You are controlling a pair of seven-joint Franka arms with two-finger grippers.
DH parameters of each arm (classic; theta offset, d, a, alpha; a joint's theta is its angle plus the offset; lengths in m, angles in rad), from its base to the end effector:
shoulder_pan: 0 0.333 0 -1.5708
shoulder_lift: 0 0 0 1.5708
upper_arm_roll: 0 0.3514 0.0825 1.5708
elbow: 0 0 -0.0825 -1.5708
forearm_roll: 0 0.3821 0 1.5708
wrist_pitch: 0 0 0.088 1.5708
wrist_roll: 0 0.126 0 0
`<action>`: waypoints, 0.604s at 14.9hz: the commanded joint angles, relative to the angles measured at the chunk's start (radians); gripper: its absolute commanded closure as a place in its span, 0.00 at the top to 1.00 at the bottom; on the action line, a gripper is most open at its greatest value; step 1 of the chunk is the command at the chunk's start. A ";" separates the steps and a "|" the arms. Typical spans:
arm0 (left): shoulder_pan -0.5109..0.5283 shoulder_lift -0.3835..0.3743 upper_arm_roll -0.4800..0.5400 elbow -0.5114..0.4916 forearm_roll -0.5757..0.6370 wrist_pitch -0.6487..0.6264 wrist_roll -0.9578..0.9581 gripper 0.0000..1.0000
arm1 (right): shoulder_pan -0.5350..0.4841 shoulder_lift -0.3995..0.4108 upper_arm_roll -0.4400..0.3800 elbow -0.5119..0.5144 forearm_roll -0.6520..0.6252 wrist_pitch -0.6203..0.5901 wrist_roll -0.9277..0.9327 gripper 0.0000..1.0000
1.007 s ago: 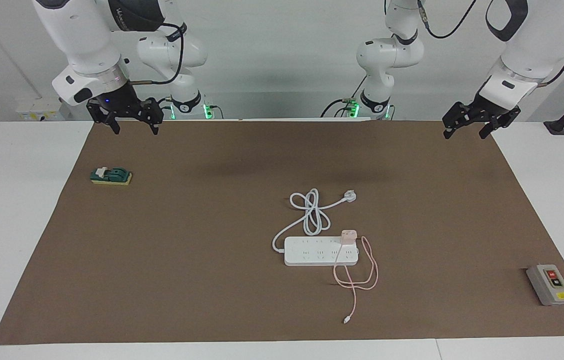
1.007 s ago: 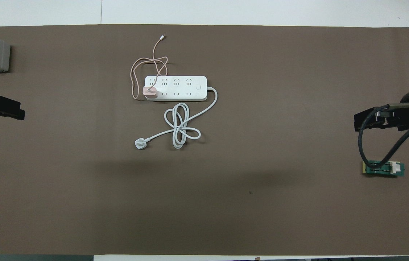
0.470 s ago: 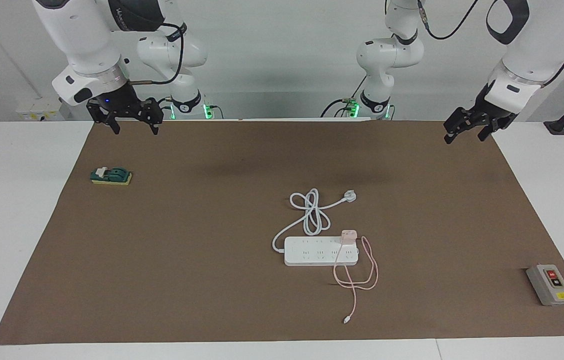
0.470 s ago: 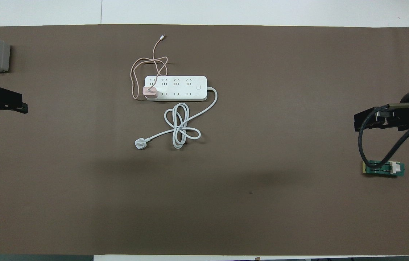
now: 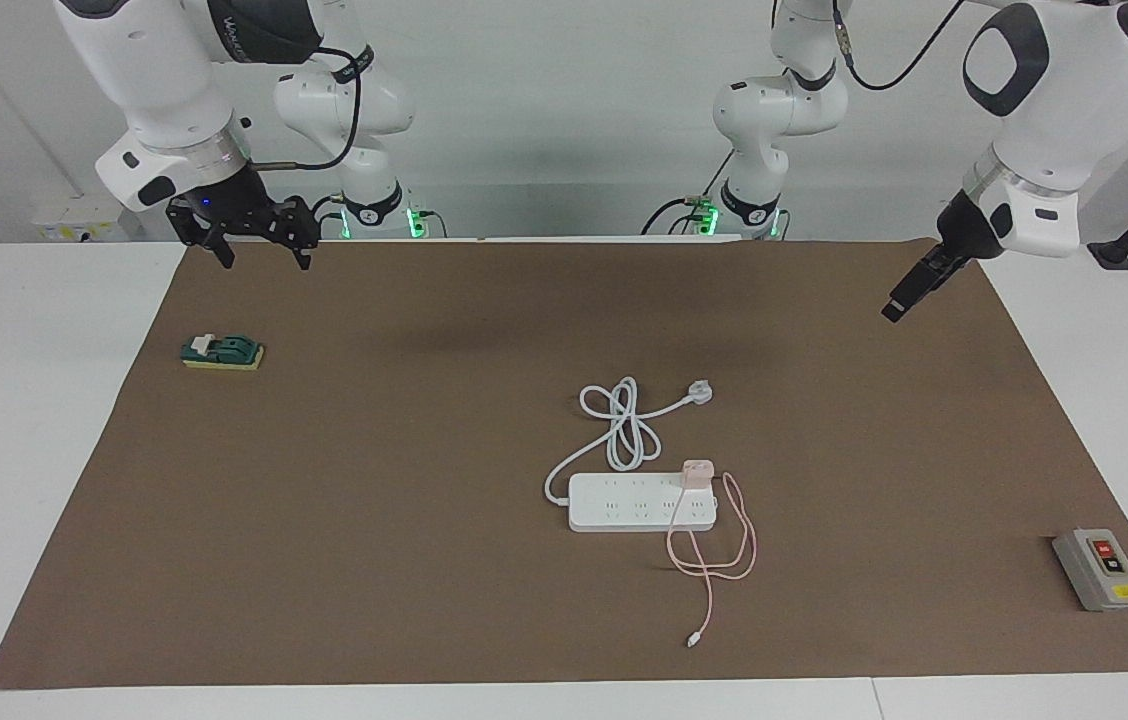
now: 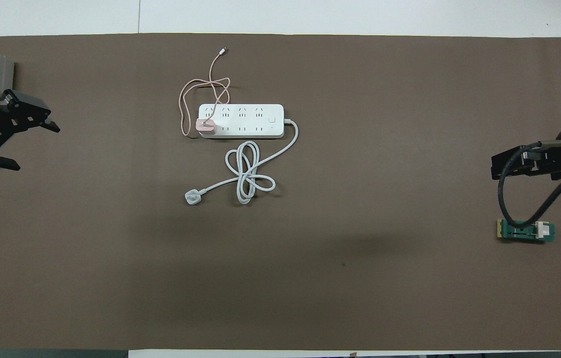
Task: Unplug charger and place it aside
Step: 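Reach the left gripper to the charger while the right gripper reaches the strip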
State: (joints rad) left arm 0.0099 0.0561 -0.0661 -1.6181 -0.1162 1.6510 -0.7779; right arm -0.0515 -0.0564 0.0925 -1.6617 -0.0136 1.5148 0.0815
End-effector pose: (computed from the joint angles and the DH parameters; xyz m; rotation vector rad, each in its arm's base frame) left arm 0.5741 -0.0450 0.5947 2.8384 1.0885 -0.1057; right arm 0.5232 0.0211 0.6242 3.1135 -0.0639 -0.1393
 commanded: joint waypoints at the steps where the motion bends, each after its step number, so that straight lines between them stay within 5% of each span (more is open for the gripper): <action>1: -0.070 0.108 0.005 0.046 -0.016 0.029 -0.296 1.00 | -0.007 -0.019 0.010 -0.021 0.023 0.011 0.010 1.00; 5: -0.151 0.217 0.012 0.080 -0.033 0.116 -0.539 1.00 | 0.065 -0.003 0.013 -0.062 0.102 0.102 0.365 1.00; 9: -0.195 0.364 0.012 0.179 0.021 0.214 -0.921 1.00 | 0.165 0.139 0.013 -0.056 0.292 0.263 0.764 1.00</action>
State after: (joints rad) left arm -0.1504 0.3152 -0.0702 -1.5485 -0.1213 1.8620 -1.5581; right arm 0.0818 -0.0003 0.1054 -1.7236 0.1875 1.6907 0.6698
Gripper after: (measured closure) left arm 0.000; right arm 0.000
